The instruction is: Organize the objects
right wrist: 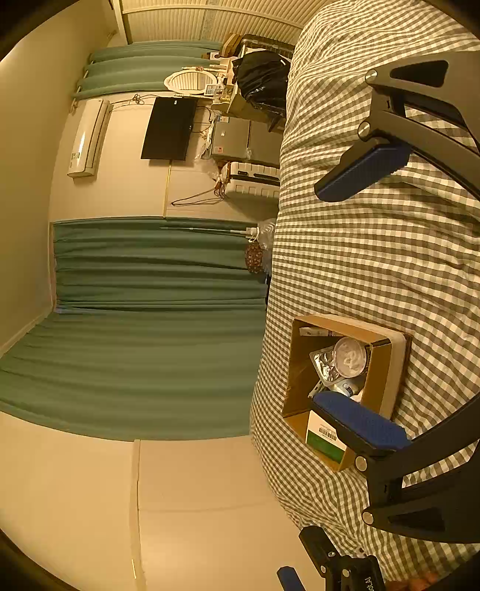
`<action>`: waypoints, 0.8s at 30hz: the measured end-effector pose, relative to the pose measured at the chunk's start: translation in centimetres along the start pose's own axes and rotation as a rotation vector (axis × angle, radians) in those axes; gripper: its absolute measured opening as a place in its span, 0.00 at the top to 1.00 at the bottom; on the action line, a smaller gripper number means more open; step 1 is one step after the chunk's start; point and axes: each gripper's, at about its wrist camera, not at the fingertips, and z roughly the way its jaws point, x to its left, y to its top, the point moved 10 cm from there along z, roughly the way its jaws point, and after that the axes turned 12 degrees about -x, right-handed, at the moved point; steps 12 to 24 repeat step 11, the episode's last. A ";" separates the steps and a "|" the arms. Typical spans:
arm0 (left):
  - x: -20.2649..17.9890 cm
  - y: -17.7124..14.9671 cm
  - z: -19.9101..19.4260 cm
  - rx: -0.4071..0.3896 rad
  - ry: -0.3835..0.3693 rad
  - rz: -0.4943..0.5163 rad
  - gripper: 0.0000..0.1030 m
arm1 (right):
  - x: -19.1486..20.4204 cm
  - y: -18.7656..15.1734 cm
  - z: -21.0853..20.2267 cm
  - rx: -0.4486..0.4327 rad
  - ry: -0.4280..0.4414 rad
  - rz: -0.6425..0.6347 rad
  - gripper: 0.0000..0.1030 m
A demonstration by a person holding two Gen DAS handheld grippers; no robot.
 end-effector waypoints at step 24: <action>-0.1 -0.1 -0.2 0.002 -0.002 -0.011 0.00 | -0.1 0.0 0.1 0.003 -0.001 -0.002 0.00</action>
